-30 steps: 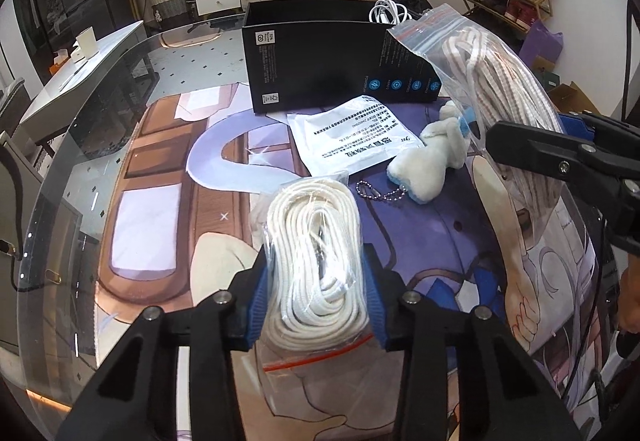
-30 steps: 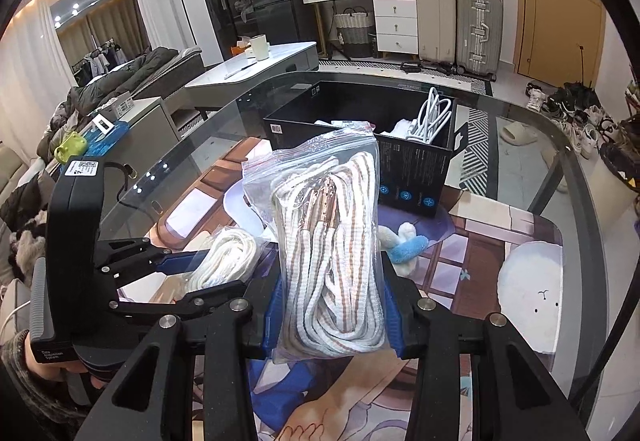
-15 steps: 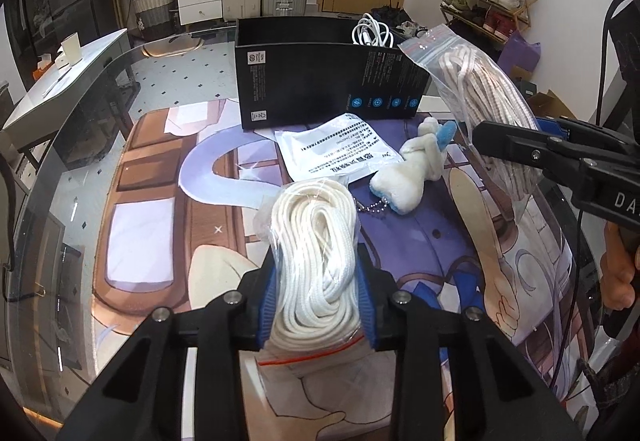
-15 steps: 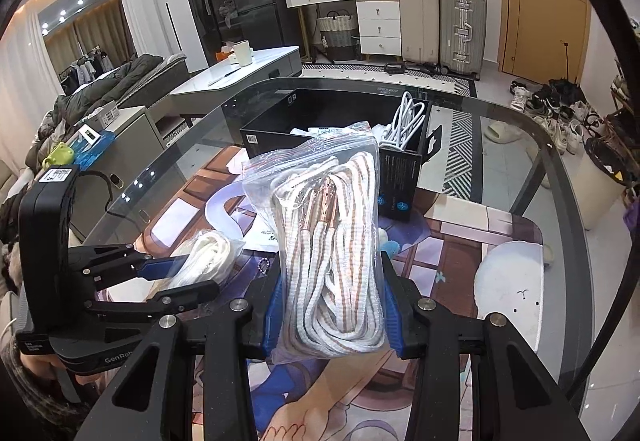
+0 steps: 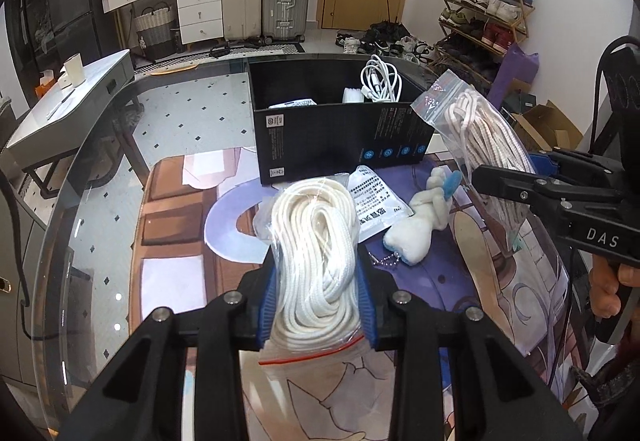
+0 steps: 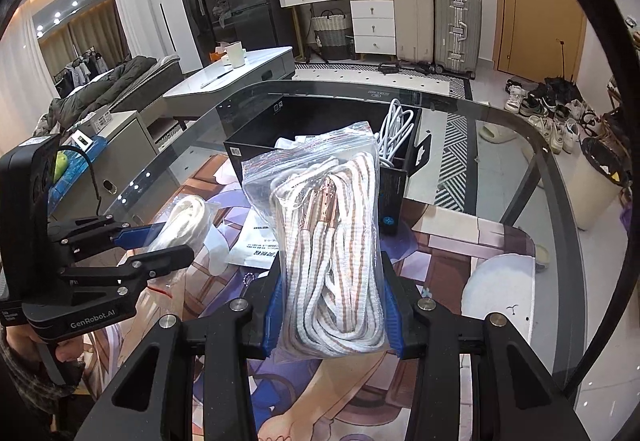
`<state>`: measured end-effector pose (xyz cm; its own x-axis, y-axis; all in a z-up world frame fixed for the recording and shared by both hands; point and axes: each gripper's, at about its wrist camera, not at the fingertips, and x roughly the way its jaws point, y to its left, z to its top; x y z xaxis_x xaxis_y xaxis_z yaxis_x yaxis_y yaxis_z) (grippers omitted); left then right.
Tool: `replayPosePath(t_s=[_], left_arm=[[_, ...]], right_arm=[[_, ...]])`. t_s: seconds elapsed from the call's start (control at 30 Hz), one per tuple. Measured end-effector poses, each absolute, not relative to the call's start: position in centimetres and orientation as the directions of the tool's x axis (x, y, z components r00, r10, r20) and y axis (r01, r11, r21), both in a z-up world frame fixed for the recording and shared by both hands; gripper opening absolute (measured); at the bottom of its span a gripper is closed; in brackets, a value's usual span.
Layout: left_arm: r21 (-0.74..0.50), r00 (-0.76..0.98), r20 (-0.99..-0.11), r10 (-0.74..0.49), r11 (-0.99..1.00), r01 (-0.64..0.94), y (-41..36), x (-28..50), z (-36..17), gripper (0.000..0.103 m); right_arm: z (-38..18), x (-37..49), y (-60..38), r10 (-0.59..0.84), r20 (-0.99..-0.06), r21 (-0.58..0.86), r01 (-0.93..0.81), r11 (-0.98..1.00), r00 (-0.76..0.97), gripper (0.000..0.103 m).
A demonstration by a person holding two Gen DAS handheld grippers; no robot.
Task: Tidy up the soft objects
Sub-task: 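Lift and carry both rope bags over the black box with both tools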
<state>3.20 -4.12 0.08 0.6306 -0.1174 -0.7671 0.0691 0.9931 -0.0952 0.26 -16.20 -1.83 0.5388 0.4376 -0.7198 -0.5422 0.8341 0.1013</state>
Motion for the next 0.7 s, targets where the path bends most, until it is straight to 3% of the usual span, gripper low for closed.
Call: replayPosePath(t_s=[0.7], left_arm=[[-0.055,0.687,-0.716,-0.121,0.992,0.117,-3.9,7.0,3.8,0.032]], right_arm=[[1.5,2.4,-16.2,0.432,-0.658,0.101,-0.496,0.862,0.617,0.042]])
